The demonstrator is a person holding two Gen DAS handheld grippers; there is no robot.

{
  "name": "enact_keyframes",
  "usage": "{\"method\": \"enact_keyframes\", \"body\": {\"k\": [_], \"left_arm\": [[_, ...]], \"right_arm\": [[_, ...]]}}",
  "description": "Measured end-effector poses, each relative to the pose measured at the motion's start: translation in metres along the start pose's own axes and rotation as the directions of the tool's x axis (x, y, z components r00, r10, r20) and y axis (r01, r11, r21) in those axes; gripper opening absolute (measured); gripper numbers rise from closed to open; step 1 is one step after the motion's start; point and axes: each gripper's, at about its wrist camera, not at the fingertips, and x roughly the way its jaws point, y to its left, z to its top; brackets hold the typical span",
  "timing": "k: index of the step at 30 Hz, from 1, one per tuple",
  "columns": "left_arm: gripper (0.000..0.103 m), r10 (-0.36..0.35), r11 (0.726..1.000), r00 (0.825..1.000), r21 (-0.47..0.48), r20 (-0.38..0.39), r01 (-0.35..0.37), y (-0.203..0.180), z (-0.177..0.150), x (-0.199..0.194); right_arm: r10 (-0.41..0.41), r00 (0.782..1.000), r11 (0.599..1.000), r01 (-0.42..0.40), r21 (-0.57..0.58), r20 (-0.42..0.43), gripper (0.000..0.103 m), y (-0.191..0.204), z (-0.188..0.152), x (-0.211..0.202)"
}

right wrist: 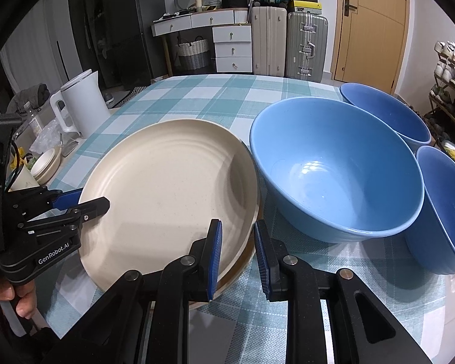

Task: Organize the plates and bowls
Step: 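Lift both held cream plates and carry them toward the other cream plates, then lower the held plates onto the cream plate stack and open both grippers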

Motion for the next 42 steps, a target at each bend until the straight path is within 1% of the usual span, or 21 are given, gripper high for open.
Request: {"method": "enact_keyframes", "body": {"k": [4, 21, 31, 35, 38, 41, 42], "left_arm": [[0.024, 0.021, 0.999, 1.0, 0.025, -0.002, -0.021, -0.005, -0.002, 0.0], [0.026, 0.07, 0.994, 0.998, 0.089, -0.009, -0.069, -0.014, -0.005, 0.003], [0.027, 0.075, 0.991, 0.997, 0.108, -0.009, -0.074, -0.017, -0.006, 0.003], [0.027, 0.061, 0.993, 0.998, 0.1, -0.013, -0.059, -0.014, -0.005, 0.002], [0.028, 0.026, 0.998, 0.999, 0.066, -0.02, -0.024, -0.008, -0.003, 0.001], [0.032, -0.034, 0.999, 0.999, 0.016, -0.029, 0.034, 0.002, -0.001, -0.001], [0.036, -0.047, 0.999, 0.998, 0.004, -0.028, 0.047, 0.004, -0.001, -0.002]], "right_arm": [[-0.009, 1.0, 1.0, 0.009, -0.004, -0.003, 0.023, 0.0, -0.002, 0.003], [-0.036, 0.999, 0.999, 0.036, -0.022, -0.012, 0.023, -0.002, -0.003, 0.011], [-0.043, 0.999, 0.999, 0.042, -0.026, -0.015, 0.023, -0.003, -0.005, 0.011], [-0.038, 0.999, 0.999, 0.038, -0.021, -0.015, 0.023, -0.004, -0.006, 0.009], [-0.034, 0.999, 0.999, 0.034, -0.019, -0.02, 0.023, -0.005, -0.007, 0.008], [-0.028, 0.999, 0.999, 0.028, -0.017, -0.027, 0.024, -0.005, -0.006, 0.008], [-0.023, 0.999, 1.0, 0.022, -0.017, -0.028, 0.024, -0.006, -0.006, 0.006]]}}
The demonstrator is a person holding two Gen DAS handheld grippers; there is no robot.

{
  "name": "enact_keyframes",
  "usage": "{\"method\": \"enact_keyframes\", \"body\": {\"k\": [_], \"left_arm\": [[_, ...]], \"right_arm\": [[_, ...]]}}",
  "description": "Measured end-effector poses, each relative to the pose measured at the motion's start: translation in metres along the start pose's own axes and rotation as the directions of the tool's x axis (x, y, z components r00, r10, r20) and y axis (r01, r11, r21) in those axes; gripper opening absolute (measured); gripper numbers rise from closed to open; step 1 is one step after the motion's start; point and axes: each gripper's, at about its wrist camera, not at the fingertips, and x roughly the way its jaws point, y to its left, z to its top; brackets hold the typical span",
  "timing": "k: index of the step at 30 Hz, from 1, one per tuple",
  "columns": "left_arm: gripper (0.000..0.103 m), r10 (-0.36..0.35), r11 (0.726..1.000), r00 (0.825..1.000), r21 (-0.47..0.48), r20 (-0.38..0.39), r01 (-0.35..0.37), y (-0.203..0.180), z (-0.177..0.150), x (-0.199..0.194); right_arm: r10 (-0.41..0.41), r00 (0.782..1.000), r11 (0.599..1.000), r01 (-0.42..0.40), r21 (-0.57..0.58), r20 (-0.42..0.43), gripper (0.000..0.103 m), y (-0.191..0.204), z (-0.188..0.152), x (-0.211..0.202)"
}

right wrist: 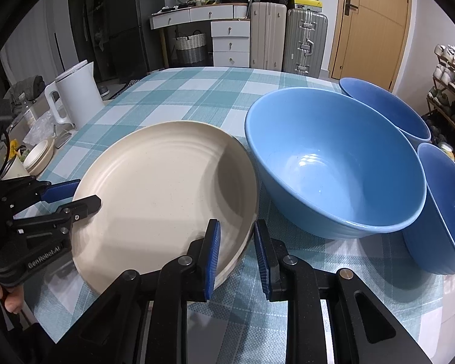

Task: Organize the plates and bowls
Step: 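Lower the held plates onto the cream plate stack and open both grippers, then move both grippers forward to the rims of the blue bowls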

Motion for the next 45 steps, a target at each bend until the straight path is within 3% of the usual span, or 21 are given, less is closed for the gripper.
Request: {"method": "enact_keyframes", "body": {"k": [3, 5, 7, 9, 11, 15, 17, 23, 32, 45], "left_arm": [[0.056, -0.032, 0.999, 0.999, -0.041, 0.03, 0.033, 0.008, 0.003, -0.009], [0.064, -0.054, 0.997, 0.997, -0.052, 0.051, 0.056, 0.011, 0.004, -0.016], [0.076, -0.075, 0.995, 0.995, -0.058, 0.063, 0.079, 0.013, 0.005, -0.023], [0.08, -0.095, 0.992, 0.992, -0.07, 0.08, 0.1, 0.015, 0.006, -0.031], [0.081, -0.118, 0.989, 0.988, -0.08, 0.096, 0.126, 0.018, 0.008, -0.038], [0.092, -0.149, 0.982, 0.98, -0.093, 0.129, 0.162, 0.021, 0.01, -0.053], [0.103, -0.154, 0.981, 0.977, -0.095, 0.147, 0.169, 0.021, 0.011, -0.06], [0.102, -0.151, 0.983, 0.969, -0.075, 0.197, 0.168, 0.011, 0.011, -0.081], [0.102, -0.133, 0.988, 0.957, -0.038, 0.26, 0.147, -0.017, 0.014, -0.109], [0.102, -0.115, 0.993, 0.961, 0.029, 0.25, 0.112, -0.071, 0.051, -0.105]], "right_arm": [[0.023, 1.0, 1.0, -0.023, -0.005, 0.013, 0.034, 0.003, 0.001, -0.005], [0.045, 0.999, 0.999, -0.045, -0.011, 0.02, 0.047, 0.007, 0.001, -0.01], [0.057, 0.998, 0.998, -0.057, -0.024, 0.027, 0.052, 0.012, 0.002, -0.014], [0.072, 0.997, 0.997, -0.07, -0.04, 0.031, 0.062, 0.017, 0.002, -0.019], [0.087, 0.995, 0.995, -0.085, -0.049, 0.048, 0.08, 0.02, 0.002, -0.026], [0.076, 0.994, 0.995, -0.071, -0.07, 0.075, 0.087, 0.026, 0.004, -0.039], [0.067, 0.993, 0.995, -0.06, -0.076, 0.093, 0.091, 0.028, 0.005, -0.046], [0.049, 0.988, 0.996, -0.038, -0.077, 0.148, 0.099, 0.023, 0.008, -0.07], [0.033, 0.967, 0.999, -0.023, -0.043, 0.253, 0.101, -0.009, 0.013, -0.116], [-0.035, 0.944, 0.999, 0.045, -0.024, 0.328, 0.102, -0.068, 0.031, -0.164]]}}
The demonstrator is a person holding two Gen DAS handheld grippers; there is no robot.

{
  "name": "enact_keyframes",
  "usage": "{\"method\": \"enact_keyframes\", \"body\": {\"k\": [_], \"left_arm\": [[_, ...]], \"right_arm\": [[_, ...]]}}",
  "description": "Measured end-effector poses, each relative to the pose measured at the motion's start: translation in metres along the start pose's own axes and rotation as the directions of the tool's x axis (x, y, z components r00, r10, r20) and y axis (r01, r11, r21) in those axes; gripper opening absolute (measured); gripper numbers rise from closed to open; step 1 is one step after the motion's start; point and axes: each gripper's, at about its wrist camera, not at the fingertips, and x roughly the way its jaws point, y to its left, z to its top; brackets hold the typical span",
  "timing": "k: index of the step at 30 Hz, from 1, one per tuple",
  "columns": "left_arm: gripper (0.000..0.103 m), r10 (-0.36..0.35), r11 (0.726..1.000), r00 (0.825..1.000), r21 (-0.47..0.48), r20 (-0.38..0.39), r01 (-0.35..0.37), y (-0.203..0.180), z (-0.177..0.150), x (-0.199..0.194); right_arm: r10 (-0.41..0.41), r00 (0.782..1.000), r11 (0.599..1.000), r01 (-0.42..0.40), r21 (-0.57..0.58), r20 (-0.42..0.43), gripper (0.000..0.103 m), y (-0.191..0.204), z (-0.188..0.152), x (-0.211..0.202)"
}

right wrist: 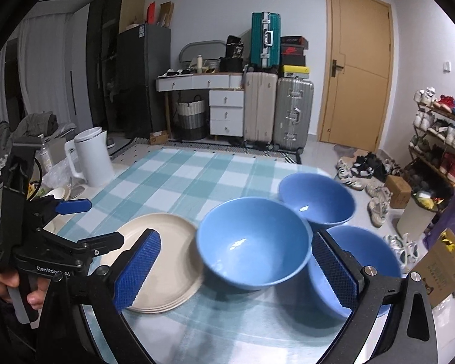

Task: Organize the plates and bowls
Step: 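Move both grippers forward to the rims of the blue bowls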

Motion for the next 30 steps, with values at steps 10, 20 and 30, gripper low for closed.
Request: {"method": "enact_keyframes", "body": {"k": [10, 20, 30], "left_arm": [[0.102, -0.047, 0.998, 0.999, 0.042, -0.012, 0.048, -0.036, 0.045, 0.036], [0.102, -0.116, 0.993, 0.992, -0.006, -0.047, 0.116, -0.043, 0.105, 0.083], [0.102, -0.106, 0.994, 0.986, -0.006, -0.128, 0.106, -0.051, 0.143, 0.155]], "right_arm": [[-0.062, 0.998, 0.997, 0.063, 0.038, -0.018, 0.102, -0.054, 0.011, 0.001], [-0.086, 0.993, 0.975, 0.101, 0.197, -0.086, 0.102, -0.132, 0.037, 0.012], [-0.1, 0.983, 0.958, 0.137, 0.253, -0.154, 0.102, -0.174, 0.053, 0.058]]}}
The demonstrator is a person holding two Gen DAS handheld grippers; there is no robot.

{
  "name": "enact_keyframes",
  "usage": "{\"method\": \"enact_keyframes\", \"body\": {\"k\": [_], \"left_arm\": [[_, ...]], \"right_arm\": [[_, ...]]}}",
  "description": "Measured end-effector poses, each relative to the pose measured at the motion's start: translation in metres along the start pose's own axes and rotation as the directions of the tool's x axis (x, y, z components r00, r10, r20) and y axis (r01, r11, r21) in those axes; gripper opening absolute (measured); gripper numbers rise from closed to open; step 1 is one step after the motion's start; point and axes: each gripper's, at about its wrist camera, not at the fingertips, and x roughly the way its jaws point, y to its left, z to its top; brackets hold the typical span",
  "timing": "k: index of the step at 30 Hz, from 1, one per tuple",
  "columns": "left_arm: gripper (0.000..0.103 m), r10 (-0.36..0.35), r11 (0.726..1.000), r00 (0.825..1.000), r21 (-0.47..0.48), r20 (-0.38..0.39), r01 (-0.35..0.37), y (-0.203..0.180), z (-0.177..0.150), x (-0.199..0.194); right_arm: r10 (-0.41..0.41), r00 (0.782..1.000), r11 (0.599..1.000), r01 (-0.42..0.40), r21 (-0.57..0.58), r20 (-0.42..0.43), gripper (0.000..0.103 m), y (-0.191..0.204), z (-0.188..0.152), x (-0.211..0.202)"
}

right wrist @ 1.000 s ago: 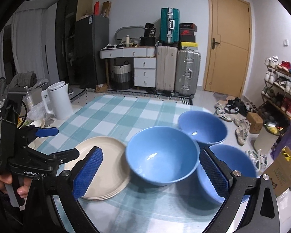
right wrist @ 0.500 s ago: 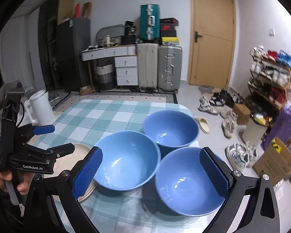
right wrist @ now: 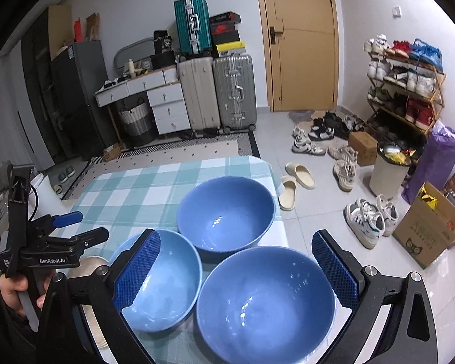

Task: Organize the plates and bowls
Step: 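Move both grippers forward to the rims of the blue bowls, then close the left gripper on a blue bowl rim while the right gripper grips another bowl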

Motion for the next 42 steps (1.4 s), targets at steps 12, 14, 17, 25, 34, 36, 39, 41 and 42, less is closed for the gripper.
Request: {"method": "enact_keyframes", "body": {"k": [12, 14, 17, 25, 34, 36, 39, 41, 42], "left_arm": [[0.102, -0.008, 1.0, 0.997, -0.011, -0.077, 0.008, 0.0, 0.031, 0.069], [0.102, -0.009, 1.0, 0.996, -0.017, -0.086, 0.007, 0.002, 0.035, 0.078], [0.102, -0.011, 1.0, 0.995, -0.023, -0.102, 0.009, 0.003, 0.04, 0.089], [0.102, -0.012, 1.0, 0.993, -0.01, -0.12, 0.011, -0.005, 0.052, 0.108], [0.1, -0.032, 0.999, 0.99, 0.022, -0.139, 0.035, -0.025, 0.06, 0.124], [0.096, -0.037, 0.998, 0.989, 0.037, -0.144, 0.042, -0.03, 0.062, 0.127], [0.086, -0.044, 0.996, 0.985, 0.072, -0.168, 0.056, -0.039, 0.062, 0.133], [0.082, -0.054, 0.994, 0.983, 0.087, -0.178, 0.071, -0.044, 0.062, 0.137], [0.081, -0.058, 0.993, 0.982, 0.092, -0.177, 0.076, -0.046, 0.062, 0.137]], "right_arm": [[-0.019, 0.995, 1.0, 0.021, 0.013, -0.096, 0.102, -0.019, 0.011, 0.07], [-0.019, 0.994, 1.0, 0.021, 0.012, -0.104, 0.102, -0.021, 0.014, 0.077], [-0.02, 0.993, 1.0, 0.022, 0.013, -0.113, 0.102, -0.025, 0.017, 0.086], [-0.011, 0.99, 1.0, 0.014, 0.022, -0.138, 0.102, -0.033, 0.024, 0.106], [-0.021, 0.984, 1.0, 0.024, 0.018, -0.175, 0.098, -0.042, 0.025, 0.126], [-0.021, 0.982, 1.0, 0.024, 0.017, -0.185, 0.095, -0.044, 0.024, 0.13], [-0.017, 0.979, 1.0, 0.02, 0.015, -0.205, 0.091, -0.048, 0.022, 0.137], [-0.013, 0.976, 1.0, 0.016, 0.013, -0.218, 0.085, -0.049, 0.022, 0.141], [-0.014, 0.974, 1.0, 0.017, 0.011, -0.225, 0.085, -0.049, 0.021, 0.144]]}}
